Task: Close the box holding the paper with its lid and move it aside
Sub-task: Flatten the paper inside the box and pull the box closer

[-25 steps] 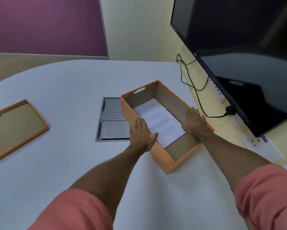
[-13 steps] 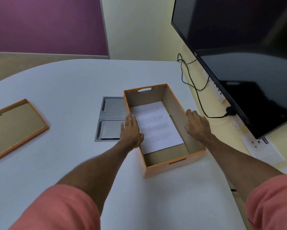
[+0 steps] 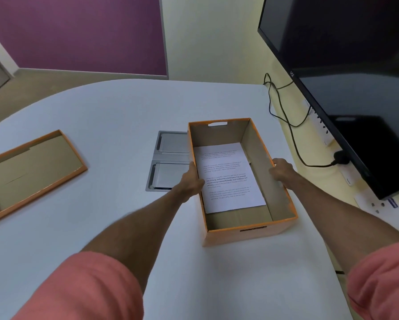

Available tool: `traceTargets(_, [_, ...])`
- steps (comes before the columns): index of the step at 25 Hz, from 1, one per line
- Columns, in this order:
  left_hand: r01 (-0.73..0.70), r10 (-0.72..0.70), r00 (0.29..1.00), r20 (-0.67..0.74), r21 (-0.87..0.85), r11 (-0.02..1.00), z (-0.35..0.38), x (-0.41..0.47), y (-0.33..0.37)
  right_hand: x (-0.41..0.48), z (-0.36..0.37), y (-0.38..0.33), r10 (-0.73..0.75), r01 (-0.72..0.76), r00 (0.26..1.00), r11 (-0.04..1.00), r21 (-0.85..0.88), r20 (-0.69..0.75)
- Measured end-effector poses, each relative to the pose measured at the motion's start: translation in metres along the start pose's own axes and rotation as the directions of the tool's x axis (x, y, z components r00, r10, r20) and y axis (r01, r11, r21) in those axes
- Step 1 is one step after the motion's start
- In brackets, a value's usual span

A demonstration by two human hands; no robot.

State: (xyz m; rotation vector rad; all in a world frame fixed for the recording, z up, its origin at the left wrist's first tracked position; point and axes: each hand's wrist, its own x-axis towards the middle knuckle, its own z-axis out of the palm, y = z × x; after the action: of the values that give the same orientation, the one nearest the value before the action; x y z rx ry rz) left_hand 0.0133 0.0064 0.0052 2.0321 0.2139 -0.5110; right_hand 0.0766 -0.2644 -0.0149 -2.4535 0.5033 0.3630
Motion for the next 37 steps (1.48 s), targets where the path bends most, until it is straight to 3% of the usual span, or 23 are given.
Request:
traceTargets(11, [-0.020,0.020,0.993,-0.113,0.007,1.000,-0.057,-0.062,-0.035,-0.103,0.048,-0.035,-0.057,0.062,0.993,0.997,0.041,-0.107])
traceTargets(25, [0.068,-0.046,0.985,-0.164,0.133,0.989,-0.146,-0.136,-0.157,-0.220,0.174,-0.085,-0.019,0.028,0.995,0.996,0.089,-0.096])
traceTargets(37, [0.031,-0.016,0.996,-0.090,0.168,0.985,-0.162,-0.138,-0.185,-0.250,0.195,-0.097,0.036,-0.030,0.991,0.998,0.050,-0.129])
